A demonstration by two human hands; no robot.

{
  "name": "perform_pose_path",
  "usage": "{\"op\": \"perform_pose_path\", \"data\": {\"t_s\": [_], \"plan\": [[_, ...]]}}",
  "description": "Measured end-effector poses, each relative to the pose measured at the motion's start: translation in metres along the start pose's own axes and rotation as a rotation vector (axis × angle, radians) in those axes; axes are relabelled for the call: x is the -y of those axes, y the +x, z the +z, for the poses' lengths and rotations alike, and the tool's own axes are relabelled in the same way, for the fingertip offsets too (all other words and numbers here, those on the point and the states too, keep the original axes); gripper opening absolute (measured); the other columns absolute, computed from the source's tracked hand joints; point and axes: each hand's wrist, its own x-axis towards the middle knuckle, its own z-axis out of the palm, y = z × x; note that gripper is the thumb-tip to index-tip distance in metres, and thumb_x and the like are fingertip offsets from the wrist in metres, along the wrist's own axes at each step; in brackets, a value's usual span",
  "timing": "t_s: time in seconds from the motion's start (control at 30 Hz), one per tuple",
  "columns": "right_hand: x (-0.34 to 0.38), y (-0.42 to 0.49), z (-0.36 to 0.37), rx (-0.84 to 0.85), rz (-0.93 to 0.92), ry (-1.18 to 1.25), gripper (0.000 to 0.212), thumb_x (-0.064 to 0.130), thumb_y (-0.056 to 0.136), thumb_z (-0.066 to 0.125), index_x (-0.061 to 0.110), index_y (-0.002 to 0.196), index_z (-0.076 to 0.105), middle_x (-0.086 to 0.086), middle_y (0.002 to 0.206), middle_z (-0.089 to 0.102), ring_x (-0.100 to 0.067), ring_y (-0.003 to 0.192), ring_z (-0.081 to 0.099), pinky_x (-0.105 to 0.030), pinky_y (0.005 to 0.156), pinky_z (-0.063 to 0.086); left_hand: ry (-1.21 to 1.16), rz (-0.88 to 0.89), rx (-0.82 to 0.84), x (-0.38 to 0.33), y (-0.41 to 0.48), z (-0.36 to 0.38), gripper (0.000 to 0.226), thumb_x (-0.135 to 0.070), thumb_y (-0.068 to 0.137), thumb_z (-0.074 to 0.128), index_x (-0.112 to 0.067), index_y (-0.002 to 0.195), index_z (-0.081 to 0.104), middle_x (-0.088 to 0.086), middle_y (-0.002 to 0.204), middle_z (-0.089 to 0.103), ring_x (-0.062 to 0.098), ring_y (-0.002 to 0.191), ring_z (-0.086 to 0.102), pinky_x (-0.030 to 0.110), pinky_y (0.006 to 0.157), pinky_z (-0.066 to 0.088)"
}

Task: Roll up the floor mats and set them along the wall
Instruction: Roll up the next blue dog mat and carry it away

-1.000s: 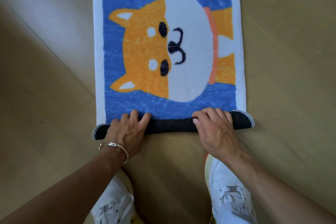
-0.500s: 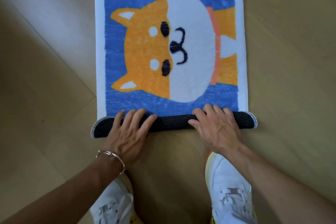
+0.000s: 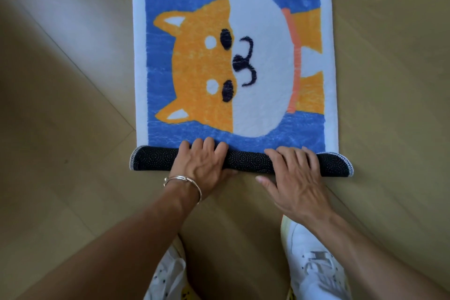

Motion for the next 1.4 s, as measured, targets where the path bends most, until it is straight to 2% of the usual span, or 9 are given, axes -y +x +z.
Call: {"op": "perform_pose_path", "data": {"t_s": [0.1, 0.27, 0.47, 0.57, 0.77, 0.9, 1.0, 1.2, 1.4], "plan": [[-0.001, 0.006, -0.002, 0.011, -0.008, -0.007, 0.041, 0.045, 0.093, 0.035, 0.016, 0.104, 0.062, -0.003, 0.09, 0.059, -0.028, 0.079, 0.054, -0.041, 0.075, 0.037, -0.062, 0.033, -0.009, 0.007, 0.004, -0.001, 0.057, -0.069, 0.088, 0.021, -0.022, 0.116, 0.037, 0.002, 0.108, 0.052, 0.025, 0.095, 0.053, 0.038, 0.08, 0.036], [-0.008, 0.031, -0.005, 0.047, -0.053, 0.006, 0.038, 0.044, 0.09, 0.032, 0.021, 0.082, 0.061, 0.003, 0.07, 0.054, -0.024, 0.065, 0.052, -0.037, 0.061, 0.04, -0.056, 0.136, -0.308, 0.012, -0.015, 0.026, 0.044, -0.042, 0.087, 0.035, -0.018, 0.124, 0.04, 0.01, 0.098, 0.058, 0.028, 0.079, 0.055, 0.039, 0.064, 0.046], [0.007, 0.022, -0.009, 0.082, 0.066, 0.028, 0.037, 0.041, 0.086, 0.037, 0.018, 0.093, 0.065, -0.003, 0.084, 0.058, -0.028, 0.079, 0.054, -0.044, 0.08, 0.038, -0.046, 0.069, -0.316, 0.009, -0.016, 0.028, 0.053, -0.023, 0.077, 0.05, -0.019, 0.129, 0.038, 0.008, 0.097, 0.057, 0.027, 0.076, 0.053, 0.039, 0.063, 0.043], [0.018, 0.015, -0.007, 0.058, 0.064, -0.017, 0.039, 0.03, 0.078, 0.059, 0.012, 0.112, 0.064, -0.008, 0.095, 0.061, -0.031, 0.09, 0.058, -0.05, 0.097, 0.031, -0.056, 0.145, -0.311, 0.017, -0.011, 0.027, 0.057, -0.026, 0.078, 0.057, -0.019, 0.131, 0.038, 0.006, 0.095, 0.056, 0.025, 0.073, 0.053, 0.037, 0.062, 0.044], [0.009, 0.024, -0.002, 0.074, -0.03, 0.013, 0.059, 0.035, 0.062, 0.085, 0.012, 0.113, 0.066, -0.009, 0.091, 0.059, -0.03, 0.081, 0.059, -0.047, 0.08, 0.048, -0.06, 0.114, -0.291, 0.013, -0.014, 0.025, 0.055, -0.025, 0.081, 0.051, -0.016, 0.134, 0.036, 0.009, 0.098, 0.055, 0.027, 0.079, 0.052, 0.039, 0.067, 0.045], [0.006, 0.026, -0.001, 0.069, -0.056, 0.007, 0.056, 0.038, 0.066, 0.083, 0.014, 0.114, 0.066, -0.005, 0.09, 0.059, -0.028, 0.079, 0.058, -0.043, 0.076, 0.047, -0.025, 0.089, -0.283, 0.004, -0.024, 0.023, 0.062, -0.013, 0.081, 0.024, -0.008, 0.143, 0.026, 0.017, 0.128, 0.043, 0.035, 0.114, 0.045, 0.06, 0.097, 0.036], [0.005, 0.026, 0.0, 0.056, -0.064, 0.005, 0.056, 0.038, 0.068, 0.081, 0.014, 0.116, 0.065, -0.005, 0.091, 0.058, -0.028, 0.08, 0.057, -0.043, 0.077, 0.046, -0.041, 0.068, -0.272, -0.008, -0.037, 0.03, 0.065, -0.015, 0.081, 0.028, -0.01, 0.145, 0.024, 0.018, 0.146, 0.036, 0.036, 0.133, 0.031, 0.062, 0.103, 0.023], [0.011, 0.019, 0.0, 0.068, -0.017, -0.03, 0.061, 0.042, 0.074, 0.074, 0.013, 0.126, 0.058, -0.008, 0.104, 0.06, -0.03, 0.098, 0.057, -0.051, 0.102, 0.028, -0.072, -0.018, -0.17, -0.016, -0.028, 0.033, 0.064, -0.028, 0.083, 0.033, -0.011, 0.144, 0.024, 0.016, 0.147, 0.037, 0.034, 0.135, 0.036, 0.063, 0.102, 0.023], [0.026, -0.006, -0.006, 0.022, 0.075, 0.014, 0.056, 0.04, 0.089, 0.039, 0.011, 0.135, 0.051, -0.017, 0.135, 0.052, -0.035, 0.13, 0.042, -0.052, 0.11, 0.016, -0.1, -0.037, -0.127, -0.014, -0.02, 0.029, 0.067, -0.049, 0.086, 0.031, -0.014, 0.143, 0.025, 0.015, 0.147, 0.038, 0.032, 0.135, 0.037, 0.061, 0.104, 0.016]]}}
